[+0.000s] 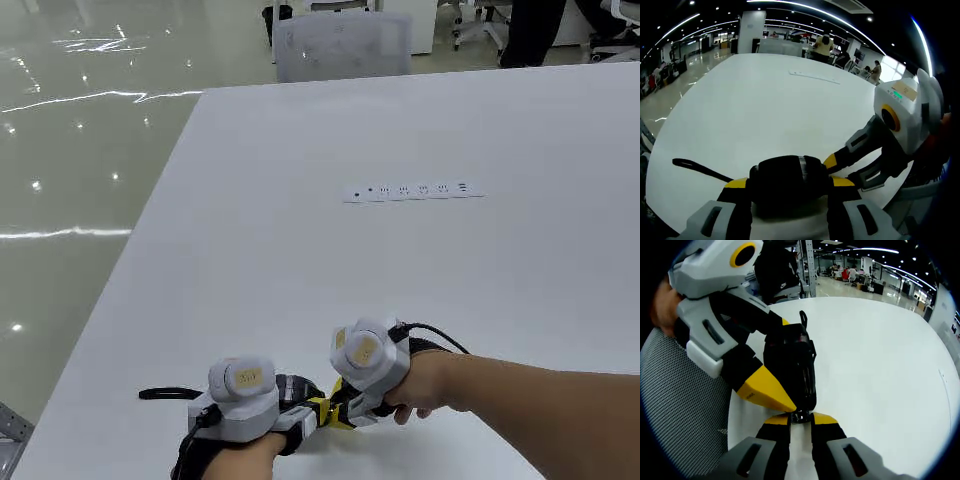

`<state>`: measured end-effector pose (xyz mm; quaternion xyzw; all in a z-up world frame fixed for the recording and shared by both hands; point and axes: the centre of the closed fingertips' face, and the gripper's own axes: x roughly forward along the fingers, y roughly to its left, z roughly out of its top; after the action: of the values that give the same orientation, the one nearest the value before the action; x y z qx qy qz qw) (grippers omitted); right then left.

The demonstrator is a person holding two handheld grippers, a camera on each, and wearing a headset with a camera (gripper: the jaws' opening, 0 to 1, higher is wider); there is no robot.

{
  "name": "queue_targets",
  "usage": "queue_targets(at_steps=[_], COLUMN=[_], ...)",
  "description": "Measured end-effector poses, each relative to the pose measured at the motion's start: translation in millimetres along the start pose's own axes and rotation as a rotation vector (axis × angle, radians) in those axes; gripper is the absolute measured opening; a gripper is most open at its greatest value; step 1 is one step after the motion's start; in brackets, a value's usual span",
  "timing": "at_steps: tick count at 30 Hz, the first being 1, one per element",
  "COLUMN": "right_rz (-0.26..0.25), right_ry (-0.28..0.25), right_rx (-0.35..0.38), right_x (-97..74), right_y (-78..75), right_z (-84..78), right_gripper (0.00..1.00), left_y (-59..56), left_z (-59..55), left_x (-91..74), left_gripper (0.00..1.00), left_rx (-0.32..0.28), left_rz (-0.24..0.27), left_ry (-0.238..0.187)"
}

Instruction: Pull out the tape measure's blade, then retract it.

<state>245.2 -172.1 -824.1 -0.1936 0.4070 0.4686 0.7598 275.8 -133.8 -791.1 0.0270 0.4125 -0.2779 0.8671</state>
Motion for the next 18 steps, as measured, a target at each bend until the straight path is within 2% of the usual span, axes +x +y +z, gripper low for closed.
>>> queue_targets(at_steps=[14,18], right_rz=[-0.016,-0.029], right_ry=[-0.013,-0.017], right_rx=[0.024,0.036], right_x=[-1.0,-1.9], right_y=[-0.1,1.7], right_z=[-0.7,-0.4], right_gripper=[0.15,0.16], left_y=[-0.8,-1.2], left_z=[0.7,0.5], left_x=[-0.3,-1.3], left_gripper=[0.58,0.59], left_rx=[-0.004,0.015], left_rz=[0.000,-0.005], left_ry=[-0.006,-0.003])
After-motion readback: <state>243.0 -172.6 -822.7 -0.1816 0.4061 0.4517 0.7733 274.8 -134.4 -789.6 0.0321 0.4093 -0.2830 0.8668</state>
